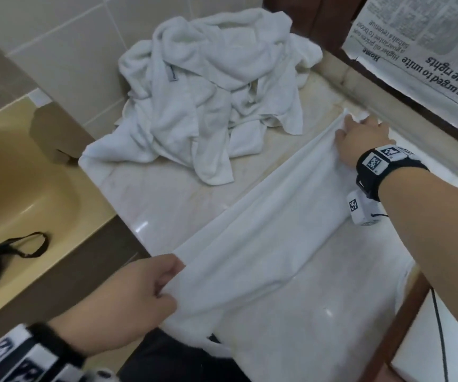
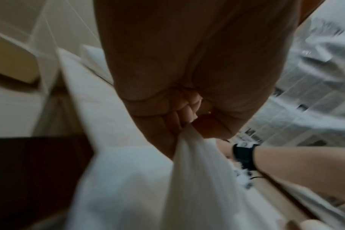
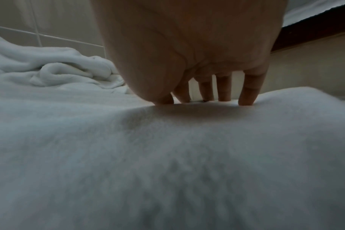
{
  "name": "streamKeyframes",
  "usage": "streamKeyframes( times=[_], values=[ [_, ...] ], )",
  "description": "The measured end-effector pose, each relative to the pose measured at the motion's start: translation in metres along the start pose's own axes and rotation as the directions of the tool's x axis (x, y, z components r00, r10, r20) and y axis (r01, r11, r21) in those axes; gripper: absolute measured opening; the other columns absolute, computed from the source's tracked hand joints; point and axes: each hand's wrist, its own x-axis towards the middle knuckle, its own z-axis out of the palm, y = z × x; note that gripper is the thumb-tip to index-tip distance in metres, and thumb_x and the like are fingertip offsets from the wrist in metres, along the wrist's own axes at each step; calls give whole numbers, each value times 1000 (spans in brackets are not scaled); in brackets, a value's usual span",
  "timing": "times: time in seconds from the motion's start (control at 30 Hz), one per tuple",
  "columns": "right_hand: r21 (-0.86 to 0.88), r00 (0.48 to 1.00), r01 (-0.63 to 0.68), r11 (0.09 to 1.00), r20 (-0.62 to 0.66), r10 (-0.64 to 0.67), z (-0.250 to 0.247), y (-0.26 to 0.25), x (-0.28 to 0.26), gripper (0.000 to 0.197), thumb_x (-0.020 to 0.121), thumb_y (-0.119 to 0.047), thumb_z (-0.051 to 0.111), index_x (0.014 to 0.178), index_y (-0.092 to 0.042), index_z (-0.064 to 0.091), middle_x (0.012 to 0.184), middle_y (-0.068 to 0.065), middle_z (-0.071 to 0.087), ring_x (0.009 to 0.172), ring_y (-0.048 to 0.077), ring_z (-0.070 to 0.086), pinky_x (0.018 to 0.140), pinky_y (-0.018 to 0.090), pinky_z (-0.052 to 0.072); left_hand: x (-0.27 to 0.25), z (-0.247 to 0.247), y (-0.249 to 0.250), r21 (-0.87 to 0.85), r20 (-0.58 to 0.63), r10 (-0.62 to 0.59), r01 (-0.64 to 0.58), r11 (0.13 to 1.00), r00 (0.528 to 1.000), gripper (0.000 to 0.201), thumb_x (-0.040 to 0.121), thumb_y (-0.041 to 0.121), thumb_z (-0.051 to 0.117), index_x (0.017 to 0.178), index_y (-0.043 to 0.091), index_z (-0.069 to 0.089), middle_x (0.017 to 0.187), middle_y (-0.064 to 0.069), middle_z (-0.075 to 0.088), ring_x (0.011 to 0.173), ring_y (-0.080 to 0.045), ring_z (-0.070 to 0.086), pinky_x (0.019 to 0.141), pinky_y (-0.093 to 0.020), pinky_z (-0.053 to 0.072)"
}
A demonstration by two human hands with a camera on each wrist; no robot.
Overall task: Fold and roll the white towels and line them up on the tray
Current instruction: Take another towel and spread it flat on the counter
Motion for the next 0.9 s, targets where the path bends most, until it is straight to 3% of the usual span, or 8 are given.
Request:
streamKeyframes(
  times=[0.2, 0.27, 0.4, 0.5, 0.57, 0.7, 0.8, 0.9],
  values=[
    [0, 1000, -5, 1000, -29, 5, 3, 13, -4, 55, 102, -46, 27, 154, -29, 27, 150, 18, 33, 138, 40, 31, 103, 60, 37, 5, -18, -114, 240, -78, -270, 281, 929, 960, 29, 83, 5, 58, 85, 33, 63, 76, 10, 69, 67, -4, 65, 57, -17, 45],
    [43, 999, -33, 999, -25, 35, 2, 17, -5, 58, 98, -50, 30, 152, -30, 32, 149, 17, 37, 136, 40, 36, 104, 58, 40, 9, -15, -139, 284, -130, -284, 310, 907, 950, 32, 86, 7, 57, 85, 39, 61, 80, 13, 71, 74, -1, 66, 60, -16, 46],
    [263, 987, -128, 956, -63, 150, -5, 29, -4, 56, 95, -45, 51, 147, -28, 43, 147, 15, 49, 127, 40, 53, 100, 48, 46, 13, 0, -130, 122, -239, -134, 167, 978, 962, 41, 85, 6, 64, 104, 43, 64, 101, 27, 68, 99, 16, 58, 78, -8, 43],
    [363, 976, -138, 922, -110, 189, -9, 42, -1, 48, 92, -42, 60, 136, -26, 53, 133, 13, 62, 117, 38, 61, 100, 44, 49, 22, 22, -107, 155, -532, 96, -14, 988, 842, 31, 92, 20, 68, 117, 37, 66, 108, 24, 62, 103, 0, 53, 88, -24, 44],
    [387, 977, -140, 911, -95, 191, -15, 46, -3, 42, 92, -38, 66, 130, -24, 58, 127, 11, 65, 109, 35, 63, 94, 40, 49, 32, 34, -92, 270, -599, 229, -76, 960, 767, 28, 97, 33, 61, 123, 26, 68, 110, 14, 60, 101, -10, 48, 90, -30, 44],
    [390, 987, -134, 911, -30, 158, -27, 53, -6, 32, 89, -40, 71, 113, -20, 65, 116, 11, 68, 91, 30, 59, 85, 39, 50, 59, 51, -74, 386, -580, 280, -45, 921, 765, 46, 98, 46, 45, 128, 19, 67, 111, 1, 57, 98, -18, 45, 90, -37, 50],
    [349, 993, -111, 931, 7, 116, -35, 60, -6, 36, 94, -46, 65, 119, -21, 60, 111, 6, 63, 93, 30, 57, 79, 37, 43, 70, 56, -71, 432, -597, 271, 17, 902, 755, 44, 96, 45, 45, 123, 18, 69, 106, -2, 54, 94, -24, 48, 81, -45, 54],
    [360, 989, -86, 929, -79, 122, -38, 61, -10, 28, 99, -29, 55, 123, -16, 61, 117, 12, 63, 104, 35, 58, 80, 33, 39, 72, 58, -69, 488, -622, 301, 57, 871, 723, 40, 96, 41, 47, 120, 19, 69, 105, -4, 57, 93, -29, 53, 75, -45, 52]
  ],
)
